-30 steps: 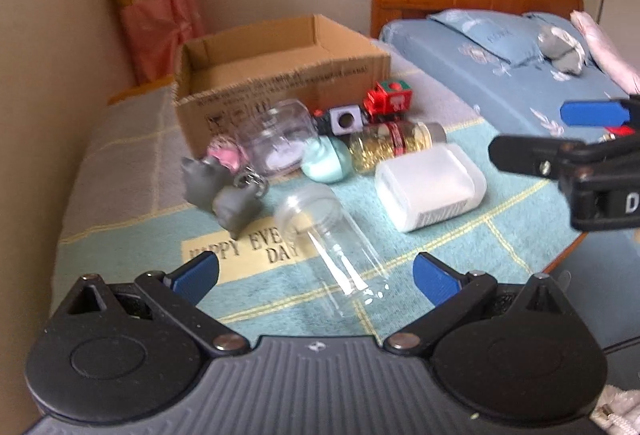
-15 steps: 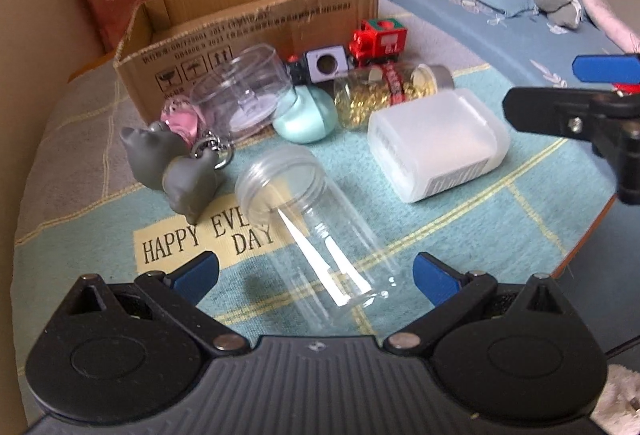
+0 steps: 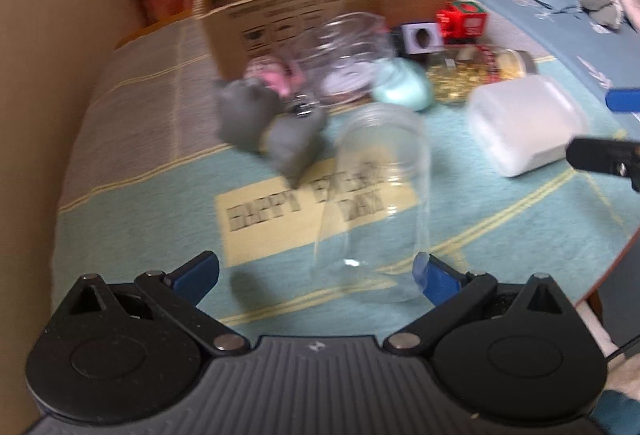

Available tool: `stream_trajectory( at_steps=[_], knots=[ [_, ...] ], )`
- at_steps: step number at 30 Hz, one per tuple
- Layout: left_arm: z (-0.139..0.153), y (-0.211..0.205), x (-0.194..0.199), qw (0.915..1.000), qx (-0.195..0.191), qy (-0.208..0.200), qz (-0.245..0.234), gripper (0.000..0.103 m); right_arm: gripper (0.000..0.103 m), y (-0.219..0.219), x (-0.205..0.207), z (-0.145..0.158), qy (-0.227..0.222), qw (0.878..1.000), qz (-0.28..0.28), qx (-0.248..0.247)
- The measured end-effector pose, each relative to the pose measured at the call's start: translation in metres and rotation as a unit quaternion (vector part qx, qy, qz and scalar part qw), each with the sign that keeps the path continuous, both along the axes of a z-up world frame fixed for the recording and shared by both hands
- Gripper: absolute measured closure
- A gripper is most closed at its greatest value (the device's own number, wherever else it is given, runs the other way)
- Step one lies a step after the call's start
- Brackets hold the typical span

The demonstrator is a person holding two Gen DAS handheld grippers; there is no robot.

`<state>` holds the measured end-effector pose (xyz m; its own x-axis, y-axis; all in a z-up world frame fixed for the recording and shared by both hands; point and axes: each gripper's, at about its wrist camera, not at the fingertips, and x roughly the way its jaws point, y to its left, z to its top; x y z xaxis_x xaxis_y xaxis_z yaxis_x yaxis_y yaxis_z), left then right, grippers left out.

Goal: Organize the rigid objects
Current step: 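Grasp the clear jar with the left tool while the right tool approaches the white container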

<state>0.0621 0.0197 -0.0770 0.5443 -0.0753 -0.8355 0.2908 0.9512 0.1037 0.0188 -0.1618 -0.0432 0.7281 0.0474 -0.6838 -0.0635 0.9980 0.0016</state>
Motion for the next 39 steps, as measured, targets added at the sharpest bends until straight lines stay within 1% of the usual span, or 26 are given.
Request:
stream_trajectory(
  at_steps=[5, 10, 13, 15, 18, 20, 22, 24, 27, 29, 31, 34, 39],
  knots=[
    [0.000, 0.021, 0.005, 0.9995, 0.007, -0.002, 0.030, 0.001, 0.000, 0.006, 0.011, -0.015, 0.027, 1.000, 0.014, -0.004],
    [-0.001, 0.043, 0.008, 0.9981, 0.013, -0.003, 0.061, 0.001, 0.000, 0.012, 0.022, -0.020, 0.035, 0.999, 0.021, -0.001],
    [-0.001, 0.054, 0.011, 0.9957, 0.020, -0.007, 0.090, 0.001, 0.000, 0.014, 0.030, -0.023, 0.040, 0.999, 0.016, -0.002],
    [-0.001, 0.057, 0.013, 0.9947, 0.017, -0.004, 0.101, 0.001, 0.000, 0.015, 0.034, -0.027, 0.045, 0.999, 0.012, -0.006],
    [0.000, 0.055, 0.009, 0.9961, 0.015, -0.001, 0.087, 0.001, 0.000, 0.015, 0.037, -0.035, 0.055, 0.998, 0.008, -0.030],
    [0.000, 0.048, 0.002, 0.9979, 0.012, 0.000, 0.064, 0.001, 0.000, 0.012, 0.037, -0.041, 0.066, 0.997, 0.012, -0.029],
    [0.001, 0.039, -0.004, 0.9991, 0.002, 0.001, 0.042, 0.001, 0.000, 0.007, 0.035, -0.043, 0.063, 0.998, 0.012, -0.017],
    [0.000, 0.029, -0.006, 0.9998, -0.009, 0.002, 0.020, 0.001, 0.000, 0.007, 0.034, -0.043, 0.061, 0.998, 0.017, -0.019],
    [-0.002, 0.016, -0.006, 0.9999, -0.015, -0.002, 0.003, 0.001, 0.000, 0.007, 0.032, -0.043, 0.056, 0.998, 0.020, -0.019],
    [-0.004, 0.011, -0.003, 0.9996, -0.026, -0.003, -0.004, 0.001, 0.000, 0.006, 0.031, -0.043, 0.053, 0.998, 0.021, -0.018],
    [-0.004, 0.008, 0.001, 0.9992, -0.040, 0.000, -0.001, 0.001, 0.000, 0.006, 0.030, -0.043, 0.052, 0.998, 0.023, -0.018],
    [-0.006, 0.008, 0.007, 0.9978, -0.063, 0.003, 0.018, 0.001, 0.000, 0.005, 0.030, -0.044, 0.048, 0.998, 0.029, -0.019],
    [-0.007, 0.003, 0.012, 0.9976, -0.060, -0.006, 0.032, 0.001, 0.000, 0.004, 0.029, -0.045, 0.041, 0.998, 0.033, -0.019]
  ],
)
